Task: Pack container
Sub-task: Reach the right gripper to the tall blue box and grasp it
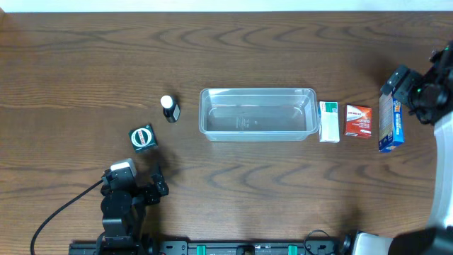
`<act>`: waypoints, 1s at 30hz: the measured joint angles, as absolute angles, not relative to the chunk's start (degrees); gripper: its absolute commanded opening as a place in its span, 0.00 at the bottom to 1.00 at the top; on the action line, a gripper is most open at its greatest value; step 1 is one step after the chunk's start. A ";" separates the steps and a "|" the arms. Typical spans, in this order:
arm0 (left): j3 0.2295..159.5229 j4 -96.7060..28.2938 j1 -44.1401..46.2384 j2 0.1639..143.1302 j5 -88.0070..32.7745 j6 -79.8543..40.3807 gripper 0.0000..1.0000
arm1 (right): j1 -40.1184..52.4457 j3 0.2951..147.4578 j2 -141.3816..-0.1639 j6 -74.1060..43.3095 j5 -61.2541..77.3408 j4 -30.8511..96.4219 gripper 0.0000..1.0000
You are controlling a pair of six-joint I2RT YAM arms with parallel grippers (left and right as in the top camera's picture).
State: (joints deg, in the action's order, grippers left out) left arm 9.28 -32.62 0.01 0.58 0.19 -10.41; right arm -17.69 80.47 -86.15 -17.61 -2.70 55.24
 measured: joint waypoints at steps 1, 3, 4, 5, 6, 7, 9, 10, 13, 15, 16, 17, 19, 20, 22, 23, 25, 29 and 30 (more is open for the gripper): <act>9.28 -32.62 0.01 0.58 0.19 -10.41 0.98 | -17.69 80.47 -87.77 -17.41 -4.67 55.29 0.99; 9.28 -32.62 0.01 0.58 0.19 -10.41 0.98 | -17.72 80.47 -89.76 -16.84 -6.35 54.74 0.99; 9.28 -32.62 0.01 0.58 0.21 -10.39 0.98 | -17.72 80.47 -90.65 -16.25 -7.05 54.52 0.99; 9.28 -32.62 0.01 0.58 0.19 -10.41 0.98 | -17.72 80.47 -91.24 -15.84 -7.53 54.57 0.99; 9.28 -32.62 0.01 0.58 0.19 -10.41 0.98 | -17.74 80.47 -91.94 -15.35 -7.88 54.72 0.99; 9.28 -32.62 0.01 0.58 0.19 -10.41 0.98 | -17.80 80.47 -92.68 -14.94 -8.21 54.92 0.97; 9.28 -32.62 0.01 0.58 0.19 -10.41 0.98 | -17.96 80.47 -94.50 -14.17 -8.64 55.07 0.91; 9.28 -32.62 0.01 0.58 0.19 -10.39 0.98 | -18.09 80.47 -95.29 -13.91 -8.54 55.00 0.88; 9.28 -32.62 0.01 0.58 0.19 -10.39 0.98 | -18.70 80.49 -98.56 -13.32 -7.44 54.72 0.80; 9.28 -32.62 0.01 0.58 0.19 -10.39 0.98 | -18.96 80.49 -100.68 -13.04 -6.70 54.41 0.75; 9.28 -32.62 0.01 0.58 0.19 -10.41 0.98 | -18.96 80.49 -101.75 -12.97 -6.39 54.33 0.72; 9.28 -32.62 0.01 0.58 0.19 -10.39 0.98 | -18.96 80.49 -102.69 -12.93 -6.04 54.33 0.67; 9.28 -32.62 0.01 0.58 0.19 -10.39 0.98 | -18.94 80.49 -104.16 -12.88 -5.85 54.30 0.63; 9.28 -32.62 0.01 0.58 0.19 -10.41 0.98 | -18.94 80.49 -104.64 -12.82 -5.82 54.24 0.62; 9.28 -32.62 0.01 0.58 0.19 -10.41 0.98 | -18.96 80.49 -105.41 -12.82 -5.91 53.91 0.54; 9.28 -32.62 0.01 0.58 0.19 -10.41 0.98 | -18.96 80.49 -105.51 -12.75 -5.93 53.76 0.50; 9.28 -32.62 0.01 0.58 0.19 -10.41 0.98 | -18.94 80.49 -105.49 -12.75 -6.07 53.63 0.40; 9.28 -32.62 0.01 0.58 0.19 -10.39 0.98 | -18.96 80.53 -105.49 -12.75 -6.81 53.63 0.22; 9.28 -32.62 0.01 0.58 0.21 -10.41 0.98 | -18.96 80.53 -105.49 -12.75 -6.90 53.67 0.21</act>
